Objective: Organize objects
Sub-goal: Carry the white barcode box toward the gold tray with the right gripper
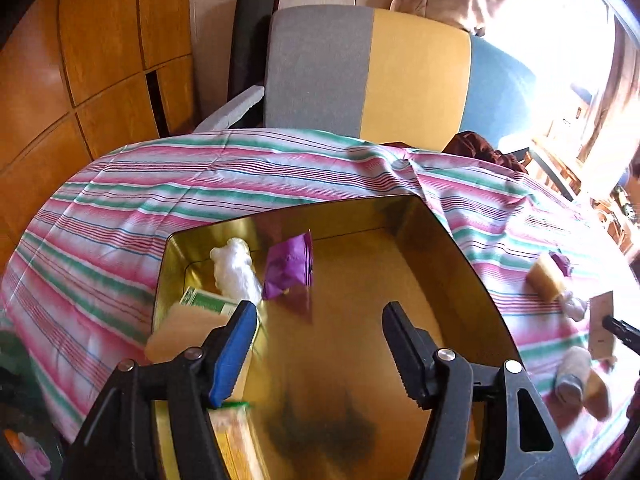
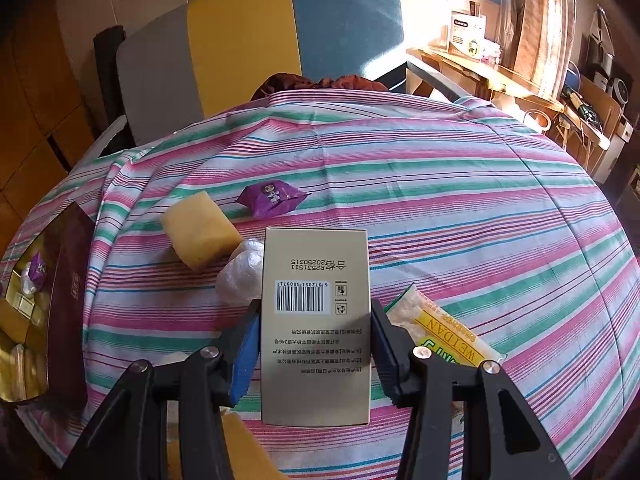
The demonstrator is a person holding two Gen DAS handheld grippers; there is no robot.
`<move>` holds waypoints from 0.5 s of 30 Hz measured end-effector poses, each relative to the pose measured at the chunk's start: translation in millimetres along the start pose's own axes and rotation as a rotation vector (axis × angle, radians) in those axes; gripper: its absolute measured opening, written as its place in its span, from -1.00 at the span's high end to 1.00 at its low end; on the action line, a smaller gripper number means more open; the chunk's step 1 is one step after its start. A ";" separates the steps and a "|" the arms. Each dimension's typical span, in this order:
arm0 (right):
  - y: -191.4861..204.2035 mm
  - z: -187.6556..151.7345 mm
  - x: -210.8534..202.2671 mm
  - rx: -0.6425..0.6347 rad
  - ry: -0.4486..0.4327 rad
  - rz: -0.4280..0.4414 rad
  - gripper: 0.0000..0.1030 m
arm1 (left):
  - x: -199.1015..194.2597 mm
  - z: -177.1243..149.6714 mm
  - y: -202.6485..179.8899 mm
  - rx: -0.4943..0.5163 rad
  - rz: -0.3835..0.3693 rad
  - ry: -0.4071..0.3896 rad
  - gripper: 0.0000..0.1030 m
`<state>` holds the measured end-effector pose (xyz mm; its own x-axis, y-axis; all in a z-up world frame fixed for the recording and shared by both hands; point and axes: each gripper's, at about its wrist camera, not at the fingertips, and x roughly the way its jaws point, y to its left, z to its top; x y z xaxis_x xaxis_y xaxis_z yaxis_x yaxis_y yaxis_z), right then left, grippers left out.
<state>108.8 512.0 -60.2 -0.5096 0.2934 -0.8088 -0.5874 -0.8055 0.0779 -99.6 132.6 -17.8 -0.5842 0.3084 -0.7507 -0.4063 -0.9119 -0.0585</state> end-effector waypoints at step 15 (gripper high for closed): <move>12.3 6.8 -24.5 0.044 -0.042 0.074 0.02 | -55.6 -38.7 15.5 -0.011 0.035 -0.058 -0.32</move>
<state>109.7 498.4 -35.4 -0.5784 0.2561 -0.7745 -0.5735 -0.8029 0.1628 -46.2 90.7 -2.5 -0.6375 0.2914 -0.7132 -0.3777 -0.9250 -0.0403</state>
